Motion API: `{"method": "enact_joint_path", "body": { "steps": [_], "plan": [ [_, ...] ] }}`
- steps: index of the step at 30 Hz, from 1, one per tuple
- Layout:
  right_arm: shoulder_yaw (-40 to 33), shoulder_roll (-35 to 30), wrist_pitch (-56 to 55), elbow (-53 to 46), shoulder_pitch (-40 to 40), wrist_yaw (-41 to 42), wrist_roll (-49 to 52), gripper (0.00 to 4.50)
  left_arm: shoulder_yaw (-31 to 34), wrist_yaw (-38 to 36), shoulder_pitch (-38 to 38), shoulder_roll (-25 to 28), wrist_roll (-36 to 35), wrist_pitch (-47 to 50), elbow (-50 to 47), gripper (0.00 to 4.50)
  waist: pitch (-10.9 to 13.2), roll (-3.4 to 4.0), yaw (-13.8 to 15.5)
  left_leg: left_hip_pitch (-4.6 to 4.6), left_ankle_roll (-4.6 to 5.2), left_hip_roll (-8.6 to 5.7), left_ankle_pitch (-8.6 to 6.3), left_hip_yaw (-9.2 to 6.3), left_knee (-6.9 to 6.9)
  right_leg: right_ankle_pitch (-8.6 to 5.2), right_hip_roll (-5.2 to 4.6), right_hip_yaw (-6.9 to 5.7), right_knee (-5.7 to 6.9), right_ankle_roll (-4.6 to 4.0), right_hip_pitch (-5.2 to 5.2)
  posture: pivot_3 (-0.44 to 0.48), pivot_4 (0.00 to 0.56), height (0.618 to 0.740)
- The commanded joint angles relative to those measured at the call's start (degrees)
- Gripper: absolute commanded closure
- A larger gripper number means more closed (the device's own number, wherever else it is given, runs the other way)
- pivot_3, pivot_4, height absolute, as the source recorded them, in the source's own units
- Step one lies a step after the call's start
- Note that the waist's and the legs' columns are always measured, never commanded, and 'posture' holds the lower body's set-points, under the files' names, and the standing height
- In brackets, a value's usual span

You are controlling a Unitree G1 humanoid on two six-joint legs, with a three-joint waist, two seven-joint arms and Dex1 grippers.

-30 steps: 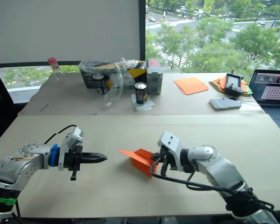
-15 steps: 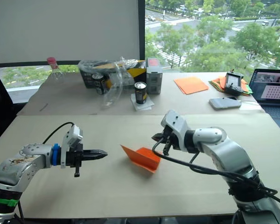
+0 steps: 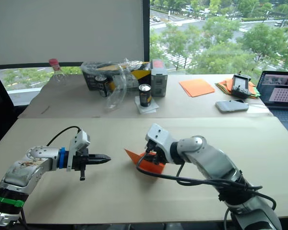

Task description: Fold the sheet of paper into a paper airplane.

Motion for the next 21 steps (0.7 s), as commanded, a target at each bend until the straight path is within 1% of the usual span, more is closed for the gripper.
{"method": "enact_joint_path", "body": {
  "steps": [1, 5, 8, 11, 13, 16, 17, 18, 20, 21],
  "plan": [
    [0.3, 0.3, 1.6, -0.5, 0.6, -0.5, 0.3, 2.56, -0.4, -0.3, -0.8, 0.3, 1.3, -1.7, 0.3, 4.50, 0.0, 0.00, 0.0, 0.00, 0.00, 0.00, 0.00, 0.00, 0.00, 0.00, 0.00, 0.00, 0.01, 0.00, 0.00, 0.000, 0.150, 0.670],
    [1.3, -0.2, 2.3, 0.0, 1.6, -1.1, -0.7, 2.56, -0.4, -0.4, -1.1, -0.2, 1.5, -1.7, 0.5, 4.50, 0.0, 0.00, -0.1, 0.00, 0.00, 0.00, 0.00, 0.00, 0.00, 0.00, 0.00, 0.00, 0.02, 0.00, -0.02, 0.000, 0.150, 0.670],
    [0.3, 0.2, 2.6, -0.1, 1.9, -1.7, -0.3, 3.37, -0.5, -0.6, -1.3, -0.3, 1.6, -2.1, 0.9, 4.50, 0.0, 0.00, -0.1, -0.01, 0.00, 0.00, 0.00, 0.01, 0.00, 0.00, 0.00, 0.01, 0.04, 0.00, -0.04, 0.000, 0.150, 0.670],
    [-0.9, 0.0, 2.7, -0.6, 2.7, -1.6, 0.6, 4.49, -0.9, -0.8, -1.7, -0.5, 1.8, -2.6, 1.5, 4.50, 0.0, 0.00, -0.1, 0.00, -0.01, 0.00, 0.01, 0.01, 0.00, 0.00, 0.00, 0.01, 0.05, 0.00, -0.04, 0.000, 0.150, 0.670],
    [-1.9, -0.4, 2.1, -0.8, 3.3, -1.6, 0.7, 4.49, -1.3, -1.1, -2.3, -0.8, 2.2, -3.1, 2.3, 4.50, 0.0, 0.00, 0.0, 0.00, -0.01, -0.01, 0.01, 0.01, 0.00, 0.00, 0.00, 0.01, 0.05, 0.00, -0.04, 0.000, 0.150, 0.670],
    [-7.6, 0.3, 2.1, -0.6, 3.6, -2.5, 2.0, 4.49, -1.7, -1.2, -3.0, -1.3, 2.4, -3.3, 3.0, 4.50, 0.0, 0.00, 0.0, -0.01, -0.01, -0.02, 0.01, 0.01, 0.02, 0.00, 0.00, 0.01, 0.05, 0.00, -0.03, 0.000, 0.150, 0.670],
    [-10.9, 0.2, 1.9, 0.3, 3.2, -3.2, 2.3, 4.49, -1.9, -1.5, -3.3, -1.5, 2.5, -3.5, 3.2, 4.50, 0.0, 0.00, 0.0, -0.02, -0.01, -0.03, 0.01, 0.01, 0.03, 0.00, 0.00, 0.02, 0.05, 0.00, -0.03, 0.000, 0.150, 0.670],
    [-15.0, 0.1, 1.7, 2.5, 2.2, -4.5, 2.2, 4.49, -2.1, -1.9, -3.4, -1.5, 2.6, -3.7, 3.4, 4.50, 0.0, 0.00, 0.0, -0.01, -0.01, -0.03, 0.01, 0.02, 0.03, 0.00, 0.00, 0.02, 0.05, 0.01, -0.03, 0.000, 0.150, 0.670],
    [-21.0, -2.0, 0.5, 8.0, 0.0, -5.9, 1.4, 4.49, -2.6, -2.2, -3.8, -1.8, 3.0, -4.2, 4.0, 4.50, 0.0, 0.00, 0.1, -0.01, 0.00, -0.04, 0.01, 0.02, 0.08, 0.01, 0.00, 0.02, 0.06, 0.01, 0.00, 0.000, 0.150, 0.670],
    [-23.2, -3.7, -1.0, 12.8, -1.8, -7.1, -0.2, 4.49, -2.9, -2.2, -4.0, -2.1, 3.3, -4.4, 4.4, 4.50, 0.0, 0.00, 0.1, -0.01, 0.01, -0.07, 0.02, 0.03, 0.08, 0.02, -0.01, 0.04, 0.07, 0.02, 0.00, 0.000, 0.150, 0.670]
  ]
}}
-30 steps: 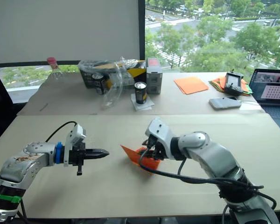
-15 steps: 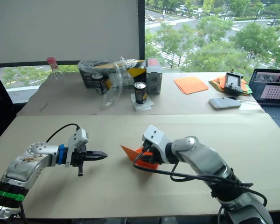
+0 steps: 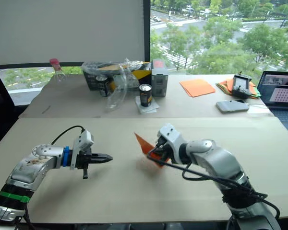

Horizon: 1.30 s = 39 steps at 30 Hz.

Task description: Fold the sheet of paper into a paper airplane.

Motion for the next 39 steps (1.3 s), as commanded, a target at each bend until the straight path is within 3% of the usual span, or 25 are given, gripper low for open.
{"method": "enact_joint_path", "body": {
  "steps": [1, 6, 12, 17, 22, 24, 29, 33, 34, 37, 39],
  "plan": [
    [-11.1, -5.0, -5.3, 12.6, -5.9, -4.1, -3.5, 4.49, -0.7, -0.5, -1.1, -0.9, 0.9, -2.0, 0.4, 4.50, 0.0, 0.00, 0.1, 0.01, 0.01, -0.02, 0.01, 0.01, 0.01, 0.01, -0.01, 0.01, -0.01, 0.01, 0.02, 0.000, 0.150, 0.670],
    [-14.9, -6.8, -18.2, 39.7, -16.5, -12.8, -10.5, 4.49, -2.2, -0.2, -1.8, -3.0, 2.3, -3.3, 1.3, 4.50, 0.0, 0.00, -0.1, 0.01, 0.01, -0.01, 0.01, 0.07, -0.06, 0.01, -0.02, 0.01, -0.01, 0.01, -0.01, 0.000, 0.150, 0.670],
    [-10.2, -6.6, -29.1, 63.7, -25.1, -15.6, -18.5, 4.49, -2.5, 0.0, -1.7, -4.3, 2.8, -3.8, 1.1, 4.50, 0.0, 0.01, -1.5, -0.15, -0.04, 0.04, 0.05, 0.39, -0.10, 0.01, -0.02, 0.27, 0.15, 0.00, -0.34, 0.000, 0.150, 0.670],
    [-10.9, -7.0, -32.5, 76.0, -26.9, -15.4, -19.9, 4.49, -2.4, 2.0, -0.6, -5.3, 3.7, -4.7, 1.5, 4.50, 0.0, 0.02, -1.7, -0.43, -0.03, 0.01, 0.05, 0.41, 0.02, 0.02, -0.03, 0.30, 0.16, 0.01, -0.54, 0.000, 0.150, 0.670],
    [-11.3, -6.8, -33.3, 80.1, -27.4, -11.3, -19.5, 4.49, -2.4, 2.9, 0.4, -6.0, 3.5, -4.7, 0.7, 4.50, 0.0, 0.05, -1.9, -0.63, -0.26, 0.00, 0.19, 0.45, 0.28, 0.02, -0.04, 0.34, 0.42, 0.02, -0.72, 0.000, 0.150, 0.670],
    [-11.1, -6.9, -33.3, 80.6, -27.3, -10.0, -19.8, 4.49, -2.5, 3.1, 0.7, -6.1, 3.5, -4.6, 0.5, 4.50, 0.0, 0.06, -1.9, -0.61, 0.04, 0.00, 0.02, 0.44, 0.34, 0.02, -0.03, 0.34, 0.54, 0.02, -0.72, 0.000, 0.150, 0.670],
    [-11.1, -9.0, -32.4, 78.0, -28.4, -7.9, -20.3, 2.87, -2.2, 3.1, 0.1, -6.6, 3.0, -4.8, 1.3, 4.50, 0.0, 0.10, -1.8, -0.61, 0.04, -0.01, 0.01, 0.42, 0.54, 0.01, -0.03, 0.33, 0.78, 0.02, -0.74, 0.000, 0.150, 0.670],
    [-10.3, -11.9, -28.5, 68.8, -28.5, -4.6, -20.9, 1.45, -1.1, 2.8, -0.6, -7.5, 1.6, -4.5, 1.7, 4.50, 0.1, 0.30, -1.7, -0.81, 0.08, -0.06, -0.01, 0.42, 0.78, 0.01, -0.06, 0.33, 0.86, 0.03, -0.86, 0.000, 0.150, 0.670],
    [-10.7, -12.3, -26.4, 65.1, -28.3, -3.9, -20.2, 1.11, -0.6, 2.7, -0.9, -7.8, 1.0, -4.1, 1.8, 4.50, 0.1, 0.31, -1.7, -0.84, 0.08, -0.07, -0.01, 0.42, 0.79, 0.01, -0.07, 0.34, 0.88, 0.03, -0.90, 0.000, 0.150, 0.670],
    [-12.3, -13.5, -12.1, 41.8, -26.7, 1.5, -13.6, 0.08, 2.1, 3.3, -2.5, -9.3, -1.9, -2.2, 2.1, 4.50, 0.1, 0.46, -1.8, -0.96, 0.07, -0.04, -0.01, 0.40, 0.78, 0.01, -0.06, 0.33, 0.92, 0.03, -1.07, 0.000, 0.150, 0.670],
    [-13.9, -13.4, -4.8, 26.0, -22.7, 5.8, -6.3, 0.03, 4.8, 4.2, -3.6, -10.5, -4.2, -1.6, 2.4, 4.50, 0.1, 0.48, -1.8, -1.11, 0.05, -0.01, 0.01, 0.41, 0.77, 0.01, -0.04, 0.36, 0.99, 0.03, -1.29, 0.000, 0.150, 0.670]
  ]
}}
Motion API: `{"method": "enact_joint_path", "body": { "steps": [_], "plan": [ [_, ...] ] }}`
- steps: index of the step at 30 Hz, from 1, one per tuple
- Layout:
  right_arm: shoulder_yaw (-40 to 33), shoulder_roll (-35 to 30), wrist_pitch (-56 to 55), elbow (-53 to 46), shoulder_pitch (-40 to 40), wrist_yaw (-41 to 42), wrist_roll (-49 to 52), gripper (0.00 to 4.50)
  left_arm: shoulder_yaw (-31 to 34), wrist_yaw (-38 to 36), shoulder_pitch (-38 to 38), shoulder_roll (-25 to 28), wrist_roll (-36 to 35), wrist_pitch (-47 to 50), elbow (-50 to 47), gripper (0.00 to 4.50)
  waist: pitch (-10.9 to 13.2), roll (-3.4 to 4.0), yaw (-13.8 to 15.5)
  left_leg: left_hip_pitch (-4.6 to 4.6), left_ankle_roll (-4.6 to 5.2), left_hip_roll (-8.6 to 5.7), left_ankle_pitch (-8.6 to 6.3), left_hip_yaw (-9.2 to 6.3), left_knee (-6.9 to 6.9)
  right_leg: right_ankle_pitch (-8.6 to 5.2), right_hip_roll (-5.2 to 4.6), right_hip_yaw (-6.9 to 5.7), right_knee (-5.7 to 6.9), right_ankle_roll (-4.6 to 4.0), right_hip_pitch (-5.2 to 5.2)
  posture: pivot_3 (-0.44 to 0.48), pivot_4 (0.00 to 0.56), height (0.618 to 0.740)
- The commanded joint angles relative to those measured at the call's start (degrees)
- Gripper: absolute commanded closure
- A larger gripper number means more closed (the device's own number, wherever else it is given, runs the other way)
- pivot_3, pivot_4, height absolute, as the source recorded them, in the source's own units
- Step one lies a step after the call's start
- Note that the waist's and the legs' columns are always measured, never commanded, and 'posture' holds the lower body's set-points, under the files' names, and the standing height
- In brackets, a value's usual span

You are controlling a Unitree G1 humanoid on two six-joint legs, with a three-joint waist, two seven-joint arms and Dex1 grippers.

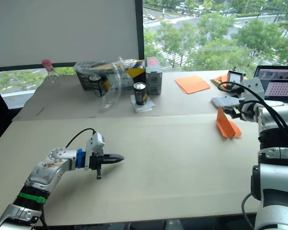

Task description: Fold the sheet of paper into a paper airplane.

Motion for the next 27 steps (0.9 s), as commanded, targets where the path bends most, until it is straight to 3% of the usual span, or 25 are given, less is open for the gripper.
{"method": "enact_joint_path", "body": {
  "steps": [1, 4, 8, 13, 20, 27],
  "plan": [
    [-3.6, -0.3, 12.2, -27.1, 4.4, 6.9, 12.1, 0.03, 5.5, 1.1, -2.3, -1.2, -4.5, 0.7, -0.1, 4.50, 0.0, 0.00, 0.1, -0.03, -0.03, 0.07, 0.02, -0.04, 0.00, 0.00, 0.06, -0.04, 0.00, 0.00, 0.00, 0.000, 0.150, 0.670],
    [-6.9, 0.8, 13.1, -40.2, 12.4, 7.2, 16.6, 0.03, 5.7, 1.5, -2.4, -0.9, -4.5, 1.8, -0.3, 4.50, 0.0, -0.03, 0.5, 0.02, -0.04, 0.13, 0.02, -0.13, 0.01, 0.00, 0.08, -0.16, -0.05, 0.00, 0.10, 0.000, 0.150, 0.670],
    [-11.6, 7.0, 11.9, -56.6, 27.4, 5.1, 22.9, 0.03, 5.9, 5.3, -0.9, -1.6, -2.6, 0.6, -3.1, 4.50, 0.0, -0.04, 2.0, 0.05, 0.07, -0.05, -0.04, -0.12, 0.15, 0.03, -0.06, -0.09, -0.12, 0.05, 0.27, 0.000, 0.150, 0.670],
    [-7.9, 12.0, 6.9, -70.1, 42.5, -0.6, 21.6, 0.03, 7.1, 11.8, 3.9, -3.1, -0.8, -1.8, -8.2, 4.50, 0.0, -0.04, 2.6, 0.09, 0.04, -0.09, 0.00, -0.13, 0.18, 0.04, -0.07, -0.05, -0.09, 0.06, 0.28, 0.000, 0.150, 0.670],
    [-5.5, 16.6, -1.2, -69.3, 54.2, -5.7, 17.7, 0.03, 6.1, 18.2, 12.1, -5.3, 1.2, -2.6, -15.0, 4.50, 0.0, -0.04, 2.4, 0.29, -0.01, -0.05, 0.04, -0.11, 0.16, 0.06, -0.03, -0.01, -0.06, 0.02, 0.44, 0.000, 0.150, 0.670],
    [-3.7, 19.4, -4.0, -67.8, 55.0, -7.5, 17.9, 0.03, 6.1, 19.6, 13.7, -7.5, -0.2, -3.4, -16.7, 4.50, 0.0, -0.04, 2.7, 0.47, 0.00, -0.02, 0.08, -0.14, 0.14, 0.07, 0.00, -0.09, -0.07, -0.01, 0.64, 0.000, 0.150, 0.670]
  ]
}}
